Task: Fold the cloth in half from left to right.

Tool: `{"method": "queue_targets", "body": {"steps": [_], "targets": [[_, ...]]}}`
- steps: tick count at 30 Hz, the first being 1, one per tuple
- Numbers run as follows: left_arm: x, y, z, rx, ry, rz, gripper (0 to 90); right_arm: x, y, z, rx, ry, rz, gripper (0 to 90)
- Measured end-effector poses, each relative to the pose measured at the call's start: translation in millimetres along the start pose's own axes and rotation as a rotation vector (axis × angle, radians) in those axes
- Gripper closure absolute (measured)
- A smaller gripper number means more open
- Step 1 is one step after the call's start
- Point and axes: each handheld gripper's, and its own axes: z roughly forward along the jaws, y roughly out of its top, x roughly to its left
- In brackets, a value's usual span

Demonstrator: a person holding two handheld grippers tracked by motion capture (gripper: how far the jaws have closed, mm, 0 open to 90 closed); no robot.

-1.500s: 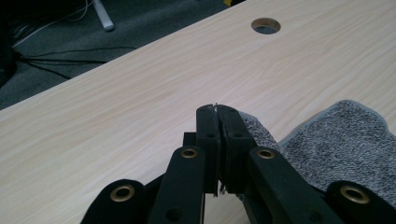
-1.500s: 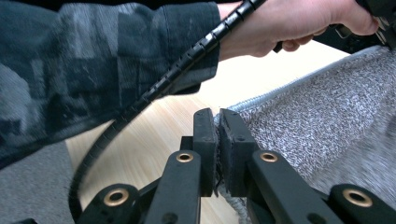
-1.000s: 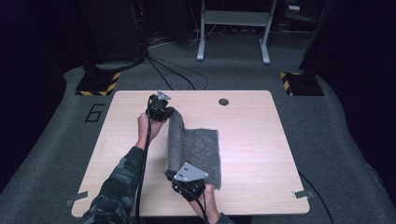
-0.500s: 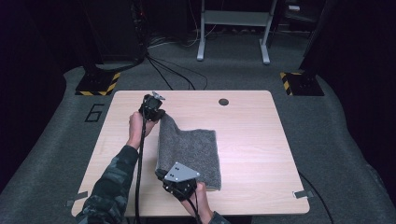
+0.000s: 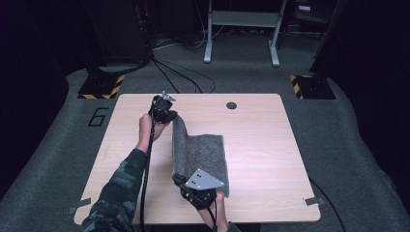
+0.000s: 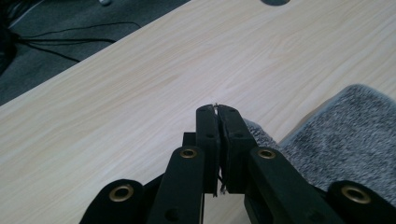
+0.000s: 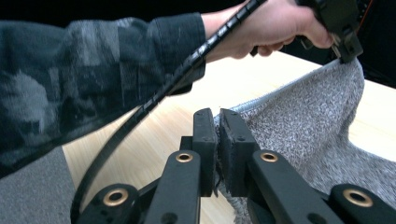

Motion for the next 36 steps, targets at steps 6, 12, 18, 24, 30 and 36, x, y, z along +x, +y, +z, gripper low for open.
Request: {"method": "queue_targets", "body": {"steps": [6,12,18,24,30,36], "targets": [[-14.0,8.3,7.5,-0.007,-0.013,0.027,87.1,-6.9,-8.6,-8.2,0.005,-0.02,0.02,85.1],[-29.9,14.3,16.8,0.004,-0.021,0.065,87.3,-12.6,-16.4,-16.4,0.018,-0.037,0.032,85.1],[-42.2,20.4,25.9,-0.007,-0.052,0.067,87.3,-18.2,-29.9,-24.7,0.055,-0.069,0.046,85.0],[-54.9,24.6,38.1,-0.022,-0.078,0.063,87.2,-25.7,-39.4,-32.3,0.091,-0.098,0.06,84.4],[-67.2,26.8,52.4,-0.013,-0.098,0.068,87.1,-32.0,-50.4,-38.4,0.118,-0.129,0.08,84.2],[-75.8,26.8,65.8,0.009,-0.112,0.075,87.0,-38.4,-60.8,-42.9,0.147,-0.145,0.101,83.8]]}}
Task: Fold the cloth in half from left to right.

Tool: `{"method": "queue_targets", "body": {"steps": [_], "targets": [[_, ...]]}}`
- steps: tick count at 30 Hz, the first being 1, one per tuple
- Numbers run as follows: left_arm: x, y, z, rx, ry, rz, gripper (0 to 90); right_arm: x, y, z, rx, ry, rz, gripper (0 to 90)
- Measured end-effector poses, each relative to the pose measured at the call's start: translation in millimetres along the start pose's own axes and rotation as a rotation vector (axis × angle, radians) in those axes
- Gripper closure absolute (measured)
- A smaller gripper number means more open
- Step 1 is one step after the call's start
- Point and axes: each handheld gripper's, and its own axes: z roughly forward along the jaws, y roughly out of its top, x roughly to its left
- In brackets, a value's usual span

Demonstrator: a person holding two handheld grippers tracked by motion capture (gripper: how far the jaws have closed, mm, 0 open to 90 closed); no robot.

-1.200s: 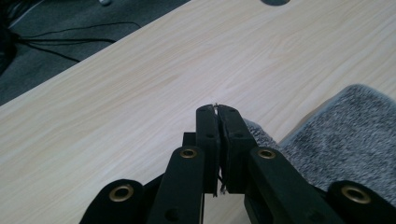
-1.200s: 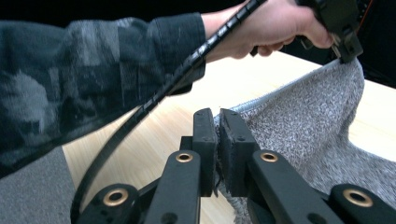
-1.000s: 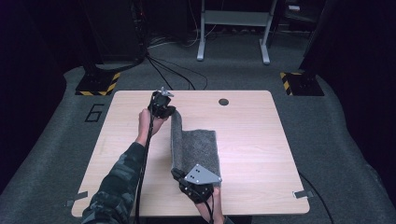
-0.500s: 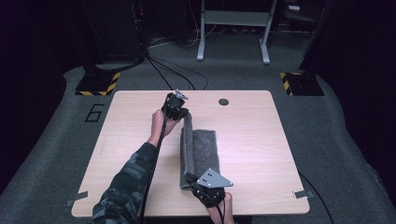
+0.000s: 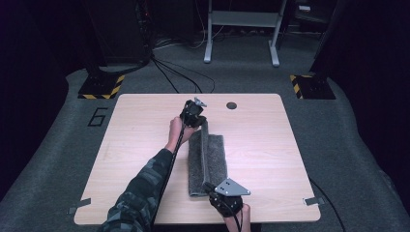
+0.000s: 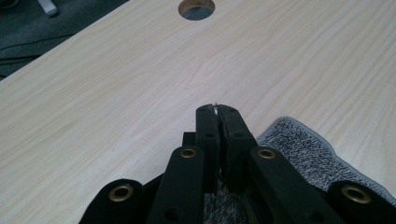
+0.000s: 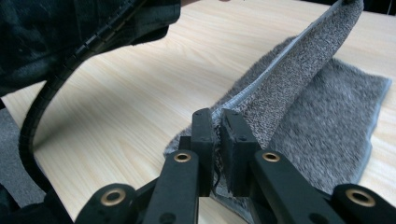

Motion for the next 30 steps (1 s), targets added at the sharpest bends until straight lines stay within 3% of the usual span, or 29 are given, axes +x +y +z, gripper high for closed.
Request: {"method": "queue_targets", "body": {"steps": [14,21,23,27,30], "targets": [[-11.1,2.5,19.2,0.034,-0.02,0.011,87.1,-13.8,-14.4,-4.7,0.042,-0.029,0.034,84.0],[-18.4,5.9,25.1,0.023,-0.025,0.02,84.9,-17.2,-18.0,-9.2,0.051,-0.038,0.021,83.5],[-19.6,7.2,25.5,0.02,-0.032,0.013,78.9,-17.2,-19.2,-10.6,0.054,-0.045,0.036,83.0],[-21.3,10.0,21.4,-0.006,-0.04,-0.017,47.1,-19.7,-22.8,-12.8,0.062,-0.051,0.03,80.3],[-19.1,10.9,12.8,-0.026,-0.049,-0.035,35.6,-21.3,-25.2,-15.6,0.07,-0.06,0.037,75.7]]}}
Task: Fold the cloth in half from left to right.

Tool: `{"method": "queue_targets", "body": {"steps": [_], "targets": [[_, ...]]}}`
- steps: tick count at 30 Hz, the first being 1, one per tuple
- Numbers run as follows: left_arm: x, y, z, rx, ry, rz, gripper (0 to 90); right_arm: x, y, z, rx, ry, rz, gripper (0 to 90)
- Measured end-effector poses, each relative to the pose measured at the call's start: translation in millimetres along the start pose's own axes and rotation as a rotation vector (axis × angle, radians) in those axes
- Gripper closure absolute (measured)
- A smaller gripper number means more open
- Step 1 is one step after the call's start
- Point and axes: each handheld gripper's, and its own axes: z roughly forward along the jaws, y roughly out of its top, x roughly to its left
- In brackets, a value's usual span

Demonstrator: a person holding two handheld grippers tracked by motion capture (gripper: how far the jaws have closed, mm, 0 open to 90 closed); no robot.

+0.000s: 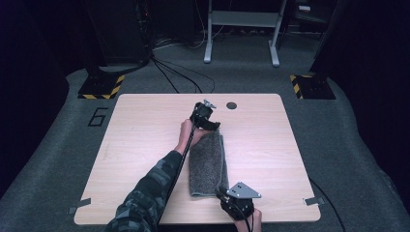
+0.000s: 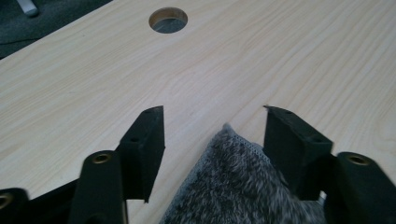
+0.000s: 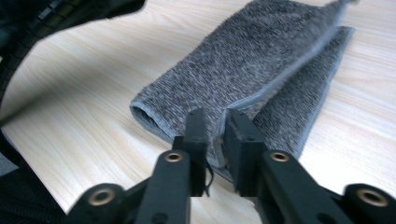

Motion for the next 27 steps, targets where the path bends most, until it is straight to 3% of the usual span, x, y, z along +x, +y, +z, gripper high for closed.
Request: {"method": "queue_targets", "body": {"steps": [5,9,12,18,24,27], "targets": [[7.4,-8.9,-16.1,-0.005,0.007,-0.024,26.1,-7.6,-4.9,-13.3,-0.005,-0.014,0.016,64.6],[16.2,-29.1,-25.4,0.034,0.018,-0.019,22.4,-18.3,-4.7,-22.9,-0.021,-0.041,0.049,56.4],[21.9,-46.4,-27.9,0.056,0.021,-0.051,21.1,-27.8,0.3,-17.6,-0.024,-0.041,0.077,49.3],[26.4,-74.4,-19.0,0.118,0.066,-0.057,19.8,-40.8,6.2,12.3,0.079,-0.075,0.074,31.8],[34.2,-89.8,-4.4,0.158,0.09,-0.073,17.2,-42.6,-2.0,35.5,0.197,-0.113,-0.012,21.9],[38.6,-93.7,-0.6,0.155,0.09,-0.079,15.8,-42.5,-7.0,37.4,0.202,-0.116,0.002,20.8]]}}
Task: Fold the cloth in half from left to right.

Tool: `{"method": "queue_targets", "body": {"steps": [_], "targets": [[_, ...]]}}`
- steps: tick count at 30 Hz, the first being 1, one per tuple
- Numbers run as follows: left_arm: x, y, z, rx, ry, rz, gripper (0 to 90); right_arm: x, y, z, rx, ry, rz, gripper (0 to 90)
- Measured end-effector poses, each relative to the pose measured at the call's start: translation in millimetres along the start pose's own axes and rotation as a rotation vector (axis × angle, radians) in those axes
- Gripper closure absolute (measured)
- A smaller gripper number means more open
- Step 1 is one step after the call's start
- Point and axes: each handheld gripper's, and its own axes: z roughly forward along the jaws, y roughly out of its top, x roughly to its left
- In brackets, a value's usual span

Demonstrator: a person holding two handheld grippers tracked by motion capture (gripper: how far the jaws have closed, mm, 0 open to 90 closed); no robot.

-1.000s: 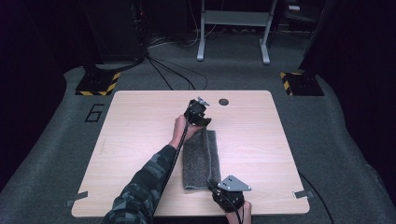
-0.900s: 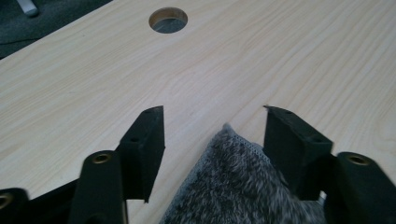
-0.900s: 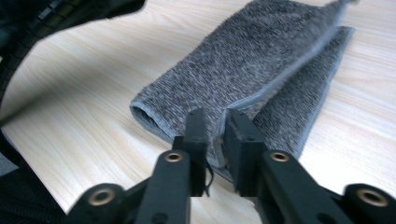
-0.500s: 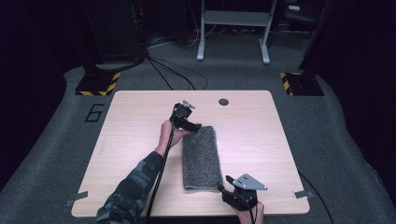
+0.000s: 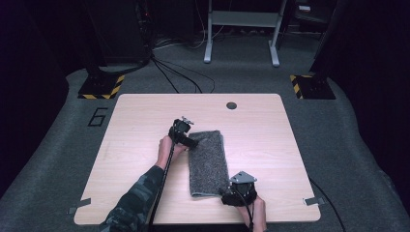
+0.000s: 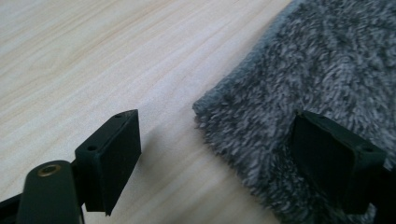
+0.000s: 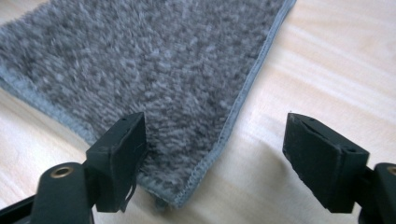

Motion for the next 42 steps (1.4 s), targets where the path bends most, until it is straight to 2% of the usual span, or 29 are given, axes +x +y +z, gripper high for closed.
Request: {"method": "queue_targets", "body": {"steps": [2,4,6,11,14,15,18,22,25,27,29,32,33,36,40,42], "targets": [[2.6,-0.2,1.6,-0.017,0.005,-0.009,15.4,-2.5,-1.6,-1.0,0.002,-0.002,-0.004,20.4],[5.9,0.8,3.6,-0.025,0.005,-0.012,15.3,-2.4,-2.2,-1.2,0.005,0.001,0.018,20.2],[9.8,2.6,6.1,-0.034,0.007,-0.021,15.0,-2.4,-2.0,-0.5,0.005,-0.001,0.02,19.1],[16.3,9.0,11.6,-0.032,0.007,-0.022,14.0,-2.8,-1.2,1.4,0.002,-0.001,0.019,19.1],[16.8,9.8,12.6,-0.037,0.009,-0.021,13.7,-1.9,-1.5,0.9,0.002,-0.006,0.01,19.6],[16.5,9.4,12.6,-0.04,0.009,-0.023,13.7,0.2,-2.3,0.4,0.003,-0.006,0.028,19.7],[15.7,7.8,11.8,-0.044,0.005,-0.02,13.7,2.0,-3.7,-0.9,0.001,-0.004,0.023,19.4],[15.9,7.3,9.6,-0.038,-0.022,-0.013,13.7,2.6,-3.7,-2.8,0.01,0.019,0.014,17.4],[20.7,6.5,4.7,-0.071,-0.061,-0.047,14.2,-4.6,1.2,-6.4,-0.012,0.056,0.056,14.9],[24.0,7.1,-0.5,-0.09,-0.069,-0.058,12.8,-12.4,9.6,-10.5,-0.032,0.066,0.069,14.7],[26.1,8.4,-4.6,-0.102,-0.062,-0.054,12.8,-20.7,21.5,-13.1,-0.048,0.071,0.063,14.6],[27.7,8.8,-7.6,-0.104,-0.053,-0.053,13.2,-34.7,43.1,-9.8,-0.061,0.078,0.041,14.6],[28.4,8.6,-7.7,-0.105,-0.053,-0.057,13.2,-39.3,50.6,-7.7,-0.055,0.089,0.051,14.8],[31.4,7.9,-6.3,-0.098,-0.06,-0.073,13.6,-55.8,73.0,4.6,-0.064,0.097,0.053,16.5],[33.7,8.6,-3.7,-0.092,-0.067,-0.095,14.6,-74.2,99.1,27.1,-0.032,0.109,0.062,16.8],[34.1,9.6,-3.1,-0.091,-0.07,-0.101,14.8,-81.2,109.2,37.9,-0.014,0.093,0.055,16.9]]}}
